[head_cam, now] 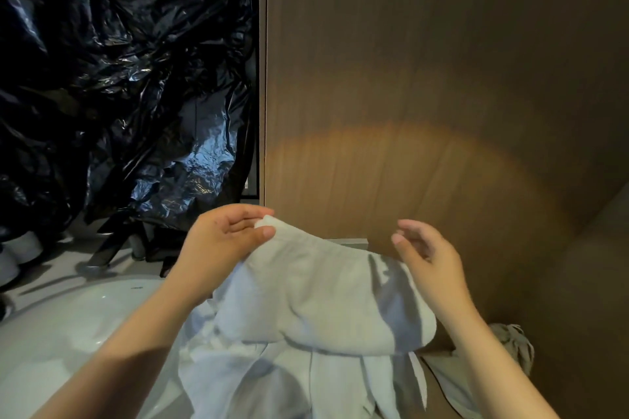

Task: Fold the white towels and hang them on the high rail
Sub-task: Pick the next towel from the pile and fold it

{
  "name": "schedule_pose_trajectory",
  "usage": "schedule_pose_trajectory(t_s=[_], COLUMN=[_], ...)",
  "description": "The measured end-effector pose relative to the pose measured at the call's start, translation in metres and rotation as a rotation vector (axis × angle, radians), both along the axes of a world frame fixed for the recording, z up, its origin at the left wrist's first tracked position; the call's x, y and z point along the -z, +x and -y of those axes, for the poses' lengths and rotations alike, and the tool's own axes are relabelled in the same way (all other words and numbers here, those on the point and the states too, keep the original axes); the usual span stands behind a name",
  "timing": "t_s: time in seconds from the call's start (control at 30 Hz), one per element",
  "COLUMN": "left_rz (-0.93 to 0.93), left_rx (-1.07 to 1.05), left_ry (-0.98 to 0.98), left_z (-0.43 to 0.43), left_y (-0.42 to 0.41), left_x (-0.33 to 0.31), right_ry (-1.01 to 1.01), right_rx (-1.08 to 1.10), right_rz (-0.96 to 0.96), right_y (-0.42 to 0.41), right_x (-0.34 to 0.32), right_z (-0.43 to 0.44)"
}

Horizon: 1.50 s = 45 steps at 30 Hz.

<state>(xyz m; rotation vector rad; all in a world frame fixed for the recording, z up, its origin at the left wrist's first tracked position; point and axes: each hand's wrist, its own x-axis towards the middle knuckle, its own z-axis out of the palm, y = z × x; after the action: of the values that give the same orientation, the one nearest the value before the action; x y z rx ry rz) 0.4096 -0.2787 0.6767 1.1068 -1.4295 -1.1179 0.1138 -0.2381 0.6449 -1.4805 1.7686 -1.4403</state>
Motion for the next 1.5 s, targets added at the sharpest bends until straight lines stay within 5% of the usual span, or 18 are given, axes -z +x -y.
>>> schedule_pose_trajectory(t_s=[0.17, 0.43, 0.9, 1.2, 1.5], left_rz=[0.049, -0.033, 0.006, 0.178, 0.398], left_rx=[0.084, 0.051, -0.088, -0.057, 0.021], left_ry=[-0.088, -0.152, -0.162, -0.238, -0.326], left_z=[-0.013, -0.029, -0.047, -0.048, -0.044], left_y=[-0.029, -0.05, -0.05, -0.051, -0.037], left_x=[-0.018, -0.021, 0.005, 0.008, 0.023], right_ry=[-0.033, -0.076, -0.201, -0.259, -0.317], right_rx=[-0.371, -0.446, -0.402, -0.277, -0.165], right_rz=[0.06, 0.029, -0.113, 0.106, 0.13], right_y=[0.053, 0.064, 0.078, 0.082, 0.079], right_x=[-0.021, -0.025, -0.024, -0.027, -0.033], right_z=[-0.004, -0.008, -0.025, -0.025, -0.021])
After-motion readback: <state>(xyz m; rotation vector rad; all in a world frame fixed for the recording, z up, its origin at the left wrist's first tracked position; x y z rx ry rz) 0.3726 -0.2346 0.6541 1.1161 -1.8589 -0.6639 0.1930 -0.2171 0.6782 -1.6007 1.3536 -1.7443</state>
